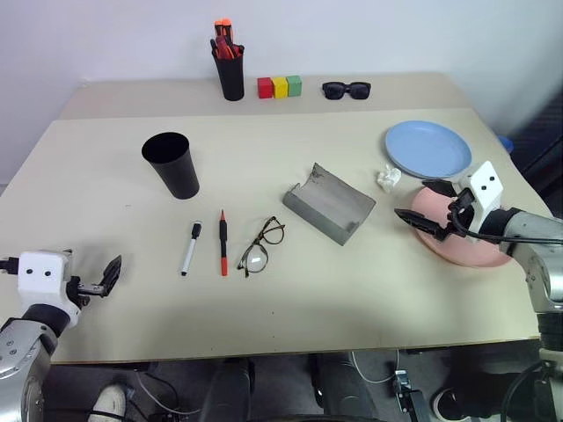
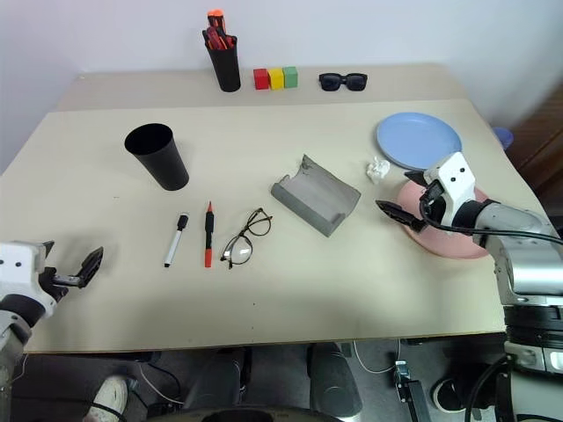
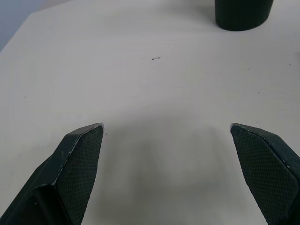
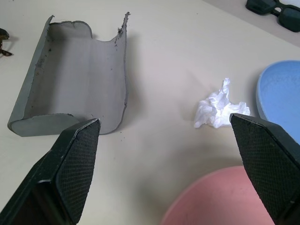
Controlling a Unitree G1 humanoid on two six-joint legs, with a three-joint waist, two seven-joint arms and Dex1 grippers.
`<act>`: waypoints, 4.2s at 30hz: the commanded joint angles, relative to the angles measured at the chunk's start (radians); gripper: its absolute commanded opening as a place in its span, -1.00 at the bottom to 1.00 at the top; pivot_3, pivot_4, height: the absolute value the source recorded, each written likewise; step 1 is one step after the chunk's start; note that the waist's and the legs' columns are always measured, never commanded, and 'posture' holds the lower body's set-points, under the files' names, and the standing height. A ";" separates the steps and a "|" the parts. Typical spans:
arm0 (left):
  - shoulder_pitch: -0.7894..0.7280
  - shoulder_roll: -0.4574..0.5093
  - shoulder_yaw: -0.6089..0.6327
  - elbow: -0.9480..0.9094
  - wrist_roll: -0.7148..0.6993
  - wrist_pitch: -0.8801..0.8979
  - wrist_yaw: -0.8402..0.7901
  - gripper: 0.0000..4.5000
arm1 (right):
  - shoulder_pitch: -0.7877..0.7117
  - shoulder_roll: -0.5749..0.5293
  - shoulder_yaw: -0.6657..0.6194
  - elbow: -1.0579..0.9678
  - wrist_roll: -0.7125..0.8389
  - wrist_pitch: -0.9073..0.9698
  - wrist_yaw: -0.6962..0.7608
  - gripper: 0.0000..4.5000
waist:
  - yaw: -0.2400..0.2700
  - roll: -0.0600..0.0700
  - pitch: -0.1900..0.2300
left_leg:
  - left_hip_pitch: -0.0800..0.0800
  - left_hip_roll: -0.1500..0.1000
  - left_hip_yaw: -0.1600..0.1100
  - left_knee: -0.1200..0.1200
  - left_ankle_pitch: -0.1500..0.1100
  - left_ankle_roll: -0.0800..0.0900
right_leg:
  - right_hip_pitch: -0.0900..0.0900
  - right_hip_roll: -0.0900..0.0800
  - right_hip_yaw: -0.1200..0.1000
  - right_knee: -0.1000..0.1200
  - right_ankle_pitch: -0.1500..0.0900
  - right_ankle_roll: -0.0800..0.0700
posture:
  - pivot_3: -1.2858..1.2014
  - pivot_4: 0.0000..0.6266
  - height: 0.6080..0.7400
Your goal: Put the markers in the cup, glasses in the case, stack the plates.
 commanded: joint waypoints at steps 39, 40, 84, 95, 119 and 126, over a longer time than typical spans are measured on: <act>-0.607 -0.129 -0.356 -0.086 -0.006 1.002 0.332 0.17 | 0.000 0.410 0.457 -0.506 0.013 0.118 -0.215 1.00 | 0.000 -0.003 -0.001 | 0.000 0.000 -0.004 0.000 0.000 0.000 | 0.000 0.001 -0.003 0.002 0.002 0.004 | 0.03 -0.52 1.00; -0.608 -0.128 -0.351 -0.086 -0.001 1.005 0.334 -0.03 | 0.001 0.412 0.458 -0.508 0.012 0.119 -0.218 1.00 | 0.000 -0.003 -0.001 | 0.000 0.000 -0.004 0.000 0.000 0.000 | 0.000 0.001 -0.003 0.002 0.002 0.004 | 0.03 -0.52 1.00; -1.029 -0.172 -0.375 0.605 0.283 -0.329 0.366 -0.16 | -0.301 0.779 0.459 -0.220 -0.103 0.011 -0.448 1.00 | -0.001 -0.003 -0.001 | -0.002 -0.001 -0.005 -0.002 0.001 -0.002 | -0.003 0.001 -0.004 0.005 0.004 0.006 | 0.03 -0.52 1.00; -0.718 -0.106 -0.458 -0.039 -0.022 0.193 0.121 0.08 | -0.206 0.503 0.390 -0.343 -0.056 0.052 -0.241 1.00 | -0.001 -0.003 -0.001 | -0.002 -0.001 -0.005 -0.002 0.001 -0.002 | -0.002 0.000 -0.003 0.003 0.004 0.006 | 0.03 -0.52 1.00; -0.817 -0.246 -0.463 -0.111 0.048 1.240 0.391 -0.31 | -0.097 0.321 0.379 -0.412 -0.030 0.069 -0.119 1.00 | 0.000 -0.003 -0.001 | 0.000 0.000 -0.006 -0.001 0.001 -0.002 | 0.000 0.002 -0.004 0.003 0.003 0.006 | 0.03 -0.52 1.00; -0.826 -0.124 -0.609 -0.147 0.145 0.789 0.322 -0.99 | -0.098 0.335 0.380 -0.418 -0.023 0.079 -0.119 1.00 | 0.001 -0.004 -0.001 | 0.000 0.000 -0.006 -0.001 0.001 -0.002 | -0.001 0.002 -0.004 0.003 0.003 0.006 | 0.03 -0.52 1.00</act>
